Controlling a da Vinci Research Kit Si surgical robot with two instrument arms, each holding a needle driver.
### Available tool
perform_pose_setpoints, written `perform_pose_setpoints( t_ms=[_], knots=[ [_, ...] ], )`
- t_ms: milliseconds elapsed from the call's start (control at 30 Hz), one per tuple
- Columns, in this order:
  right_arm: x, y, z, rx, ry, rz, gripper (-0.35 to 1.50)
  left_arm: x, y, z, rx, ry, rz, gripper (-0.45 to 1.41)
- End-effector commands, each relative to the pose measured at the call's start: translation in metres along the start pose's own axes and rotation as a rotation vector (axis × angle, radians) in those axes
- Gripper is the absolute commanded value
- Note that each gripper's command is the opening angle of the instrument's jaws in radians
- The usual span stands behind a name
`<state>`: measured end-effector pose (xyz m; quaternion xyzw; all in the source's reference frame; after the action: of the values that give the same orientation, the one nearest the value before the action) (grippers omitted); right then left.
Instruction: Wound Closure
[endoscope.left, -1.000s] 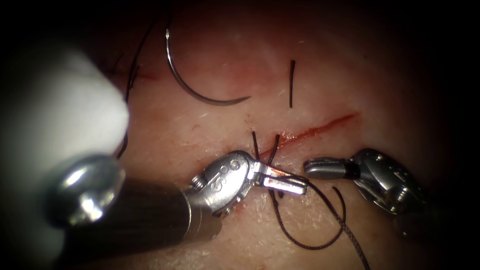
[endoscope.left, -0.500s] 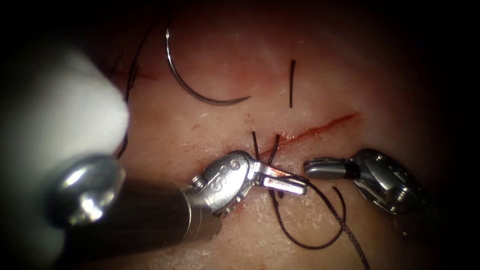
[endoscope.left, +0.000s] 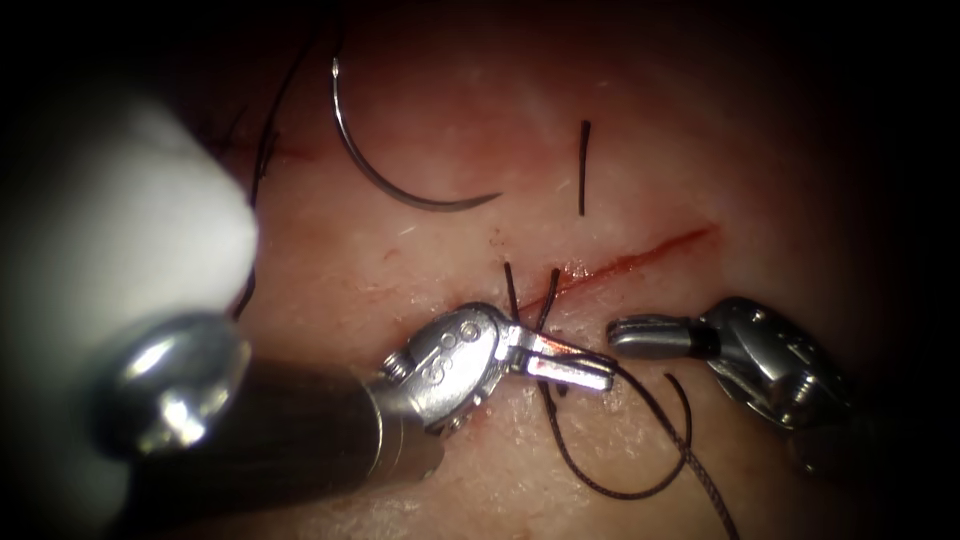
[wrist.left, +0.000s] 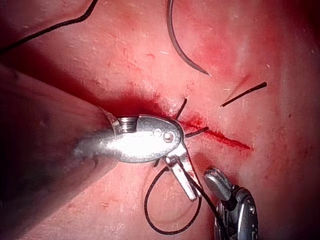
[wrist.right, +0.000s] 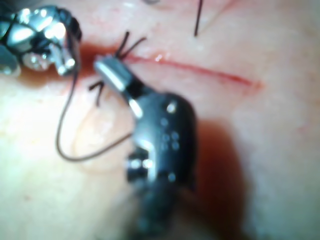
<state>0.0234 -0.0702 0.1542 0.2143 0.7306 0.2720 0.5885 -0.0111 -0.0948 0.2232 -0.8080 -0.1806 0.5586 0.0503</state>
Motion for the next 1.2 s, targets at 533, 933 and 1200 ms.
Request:
perform_pose_setpoints(
  t_ms=[533, 933, 1200],
  knots=[
    [0.0034, 0.0002, -0.0007, -0.063, -0.041, -0.050, 0.07, -0.0002, 0.0008, -0.0039, 0.059, -0.029, -0.001, -0.45],
    [0.0056, -0.0021, -0.0021, -0.225, -0.535, -0.100, 0.76, 0.0011, 0.0019, -0.0023, 0.208, -0.121, -0.048, -0.45],
    [0.0052, -0.0024, 0.0009, -0.253, -0.575, -0.118, 1.18, 0.0031, 0.0022, 0.0011, 0.248, -0.119, -0.068, -0.45]
  ],
)
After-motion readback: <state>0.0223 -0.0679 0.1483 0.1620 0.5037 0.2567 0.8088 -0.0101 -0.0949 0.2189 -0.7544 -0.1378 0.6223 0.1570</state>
